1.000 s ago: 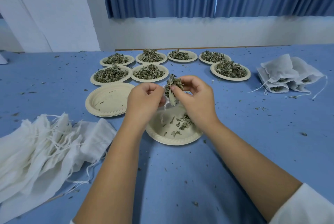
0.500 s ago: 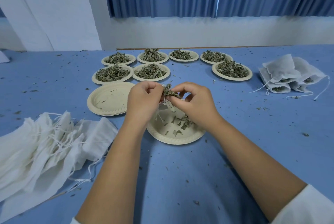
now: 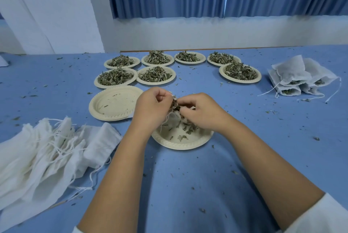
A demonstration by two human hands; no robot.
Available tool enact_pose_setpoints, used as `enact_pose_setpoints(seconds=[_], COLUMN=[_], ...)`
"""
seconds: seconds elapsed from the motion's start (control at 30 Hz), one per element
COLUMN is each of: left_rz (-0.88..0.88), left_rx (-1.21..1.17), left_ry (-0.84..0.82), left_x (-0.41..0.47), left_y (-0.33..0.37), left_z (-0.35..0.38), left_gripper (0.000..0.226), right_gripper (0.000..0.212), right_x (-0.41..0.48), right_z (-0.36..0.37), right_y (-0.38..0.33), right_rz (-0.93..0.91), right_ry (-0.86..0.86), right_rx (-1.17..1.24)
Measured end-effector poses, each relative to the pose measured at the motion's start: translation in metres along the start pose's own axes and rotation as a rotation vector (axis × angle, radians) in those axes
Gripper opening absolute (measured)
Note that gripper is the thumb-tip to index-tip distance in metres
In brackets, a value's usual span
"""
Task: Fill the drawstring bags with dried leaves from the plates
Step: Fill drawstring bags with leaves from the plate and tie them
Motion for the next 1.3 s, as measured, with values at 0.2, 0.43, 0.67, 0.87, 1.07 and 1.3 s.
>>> enact_pose_setpoints(seconds=[0.2, 0.43, 0.67, 0.87, 1.07, 1.3], left_rz=[-0.029, 0.031, 0.05, 0.008, 0.006, 0.032], left_rx=[-0.063, -0.003, 0.048, -0.034, -0.045, -0.061], left_ry=[0.013, -0.036, -0.041, 0.021, 0.012, -0.015], left_x=[0.0, -0.004, -0.007, -0.003, -0.004, -0.006], left_y=[0.0, 0.004, 0.006, 0.004, 0.004, 0.007], left_z=[-0.001, -0.001, 0.002, -0.005, -0.004, -0.003], left_gripper=[0.011, 0.009, 0.008, 0.01, 0.01, 0.01], right_gripper=[0.003, 0.014, 0.014, 0.013, 0.009, 0.014], right_x=[0.001, 0.0, 0.0, 0.002, 0.0, 0.001], right_z=[-0.002, -0.001, 0.0, -0.013, -0.007, 0.002], right_y=[0.0, 0.004, 0.008, 0.006, 0.003, -0.001], right_rz=[0.06, 0.04, 0.135, 0.162, 0.14, -0.015], right_ry=[0.24, 0.256, 0.299, 0.358, 0.333, 0.226], right_rx=[0.128, -0.036, 0.001, 0.263, 0.217, -0.013])
Point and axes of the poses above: each hand's wrist, its own x-axis towards the middle knuckle, its own z-axis out of the palm, y = z × x, the point moved 3 cm from there along x, towards the middle knuckle, and after that the axes turned 13 degrees about -z, right-handed, at the moved point
